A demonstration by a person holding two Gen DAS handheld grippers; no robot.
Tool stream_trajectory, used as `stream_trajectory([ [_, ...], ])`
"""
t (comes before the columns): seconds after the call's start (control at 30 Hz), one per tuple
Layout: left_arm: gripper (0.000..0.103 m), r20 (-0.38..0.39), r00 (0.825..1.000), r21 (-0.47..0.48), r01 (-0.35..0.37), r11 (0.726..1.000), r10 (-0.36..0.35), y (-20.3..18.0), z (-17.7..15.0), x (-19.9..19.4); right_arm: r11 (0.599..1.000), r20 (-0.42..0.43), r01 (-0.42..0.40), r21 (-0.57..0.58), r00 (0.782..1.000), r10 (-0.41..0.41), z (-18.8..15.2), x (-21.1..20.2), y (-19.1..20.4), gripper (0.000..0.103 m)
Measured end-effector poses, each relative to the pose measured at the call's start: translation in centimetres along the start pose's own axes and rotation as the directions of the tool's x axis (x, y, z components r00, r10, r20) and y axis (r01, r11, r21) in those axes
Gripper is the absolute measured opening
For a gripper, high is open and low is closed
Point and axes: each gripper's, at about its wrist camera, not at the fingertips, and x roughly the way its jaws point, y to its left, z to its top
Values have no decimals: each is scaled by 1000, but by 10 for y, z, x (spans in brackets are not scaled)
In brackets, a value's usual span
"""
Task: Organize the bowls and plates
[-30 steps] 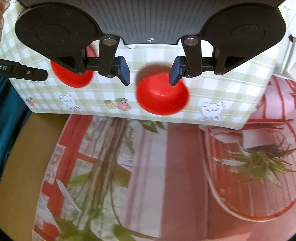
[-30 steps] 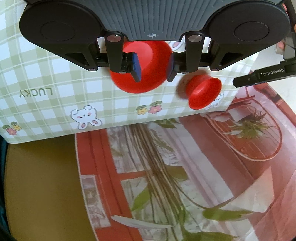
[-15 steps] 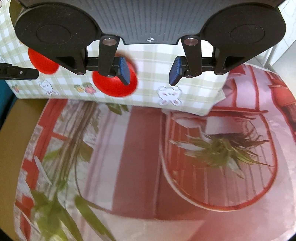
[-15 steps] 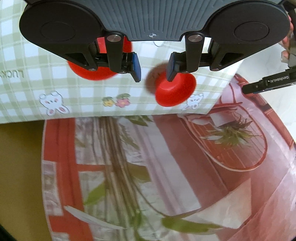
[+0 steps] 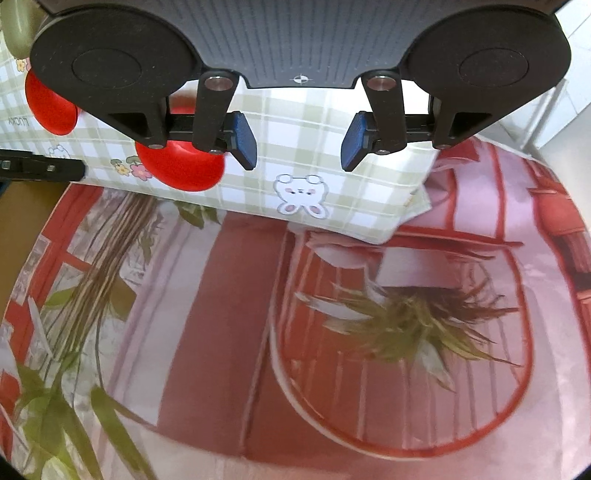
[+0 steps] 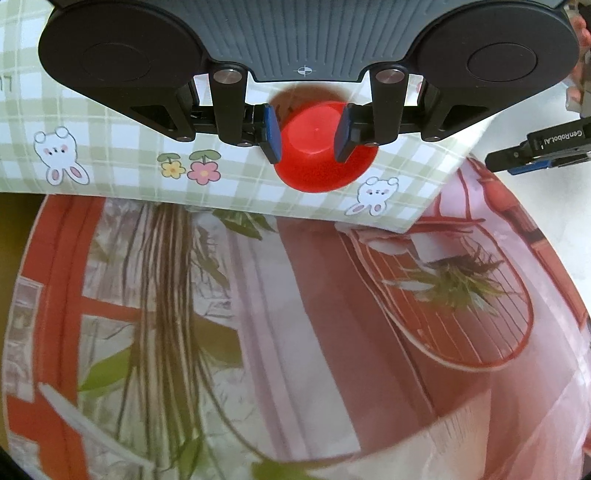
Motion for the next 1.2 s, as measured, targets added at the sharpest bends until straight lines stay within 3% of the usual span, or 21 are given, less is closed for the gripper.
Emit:
stream_trajectory([
  [0.3,57,-43,995,32,96,995,-95,-36,-7,53,999,-77,40,-19,996,-41,-4,45,-11,29],
  [0.53,57,-92,992,16,93,996,-91,-40,-16,89,999,-115,48,-21,992,-50,-4,71,-15,29],
  [1.0,56,-152,984,23,94,995,-90,-50,-28,121,999,-157,37,11,987,-35,-10,96,-21,29],
  [1.07,54,-157,983,31,98,995,-92,-52,-30,123,999,-160,29,14,987,-26,-11,97,-21,29],
  [1.2,24,-170,978,7,127,992,-124,-52,-33,125,1000,-165,4,10,986,-3,-13,98,-18,28],
])
